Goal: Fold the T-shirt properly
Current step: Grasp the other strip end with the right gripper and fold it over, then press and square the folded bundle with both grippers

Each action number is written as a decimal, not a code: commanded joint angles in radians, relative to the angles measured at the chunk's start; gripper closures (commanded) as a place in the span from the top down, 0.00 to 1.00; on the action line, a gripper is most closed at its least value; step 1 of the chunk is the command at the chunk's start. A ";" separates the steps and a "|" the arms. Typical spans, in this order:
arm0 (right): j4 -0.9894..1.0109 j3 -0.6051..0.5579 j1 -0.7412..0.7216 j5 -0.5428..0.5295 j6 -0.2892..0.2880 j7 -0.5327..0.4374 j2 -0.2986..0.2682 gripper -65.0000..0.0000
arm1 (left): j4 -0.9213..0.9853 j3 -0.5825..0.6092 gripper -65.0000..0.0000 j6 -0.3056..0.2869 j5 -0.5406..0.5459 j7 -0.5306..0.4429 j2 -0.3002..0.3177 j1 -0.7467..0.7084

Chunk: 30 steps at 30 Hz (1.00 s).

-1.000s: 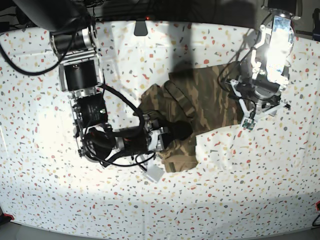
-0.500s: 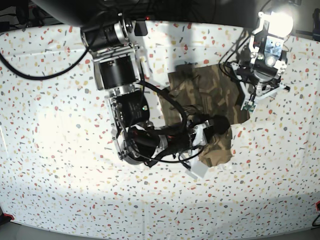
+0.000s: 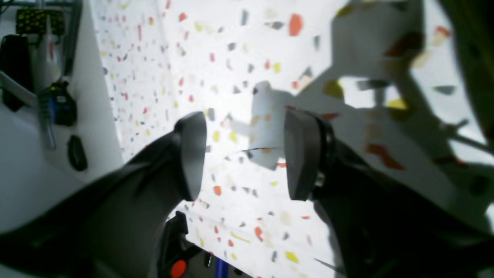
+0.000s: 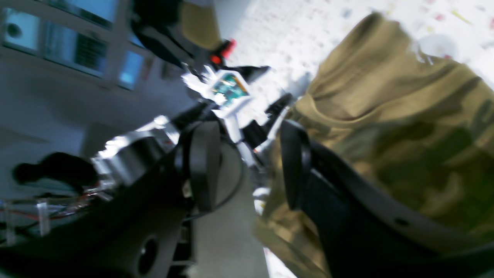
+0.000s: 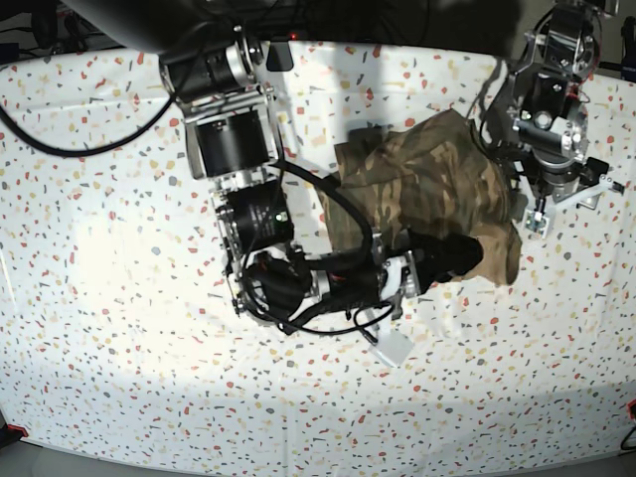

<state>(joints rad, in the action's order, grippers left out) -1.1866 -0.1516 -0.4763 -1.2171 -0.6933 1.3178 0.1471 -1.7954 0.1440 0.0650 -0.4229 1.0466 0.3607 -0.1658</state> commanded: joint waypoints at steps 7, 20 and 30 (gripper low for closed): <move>-0.018 0.024 -0.070 0.008 -0.005 -0.016 0.010 0.41 | -0.019 -0.006 0.49 0.120 -0.022 -0.031 0.099 0.017; -0.192 0.202 -0.108 0.506 -0.005 -0.200 -0.098 0.41 | -0.023 -0.007 0.49 -0.060 0.554 -0.243 0.188 0.017; -0.067 0.175 -0.092 0.755 -0.005 -0.475 -0.241 0.41 | -0.377 -0.007 0.49 -0.062 0.605 -0.136 0.154 -0.030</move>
<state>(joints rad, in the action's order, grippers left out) -1.2366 0.0231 -0.5369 -0.4465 -0.6930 0.8558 -0.0952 -2.1590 0.1432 -0.0025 0.1864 0.9245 0.5076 -0.1986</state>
